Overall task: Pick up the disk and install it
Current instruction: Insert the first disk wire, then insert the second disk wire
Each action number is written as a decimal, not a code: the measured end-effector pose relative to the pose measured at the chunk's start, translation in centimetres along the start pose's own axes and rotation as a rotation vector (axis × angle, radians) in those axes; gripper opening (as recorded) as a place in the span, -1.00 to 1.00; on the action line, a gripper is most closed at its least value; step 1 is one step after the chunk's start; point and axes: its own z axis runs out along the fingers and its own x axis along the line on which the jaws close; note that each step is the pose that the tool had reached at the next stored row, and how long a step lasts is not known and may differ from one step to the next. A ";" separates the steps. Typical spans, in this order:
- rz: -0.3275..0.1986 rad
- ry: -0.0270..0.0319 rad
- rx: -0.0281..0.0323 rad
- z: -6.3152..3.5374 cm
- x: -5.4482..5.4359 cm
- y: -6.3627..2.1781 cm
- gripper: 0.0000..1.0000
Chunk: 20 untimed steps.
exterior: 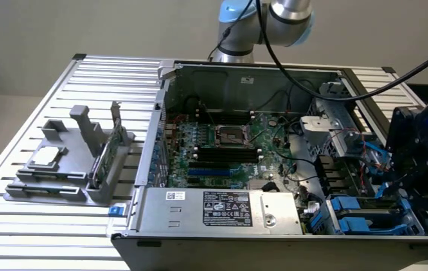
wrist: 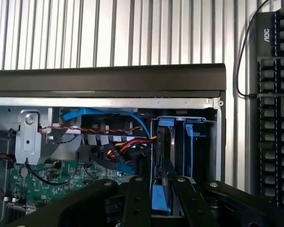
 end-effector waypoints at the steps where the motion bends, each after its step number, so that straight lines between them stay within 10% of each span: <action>1: 0.000 0.0000 0.0000 -0.05 0.0 -0.29 -0.48; 7: 0.000 0.0000 0.0000 -0.36 0.0 -2.25 -0.48; 20: 0.000 0.0003 -0.0017 -0.38 0.0 -2.31 -0.48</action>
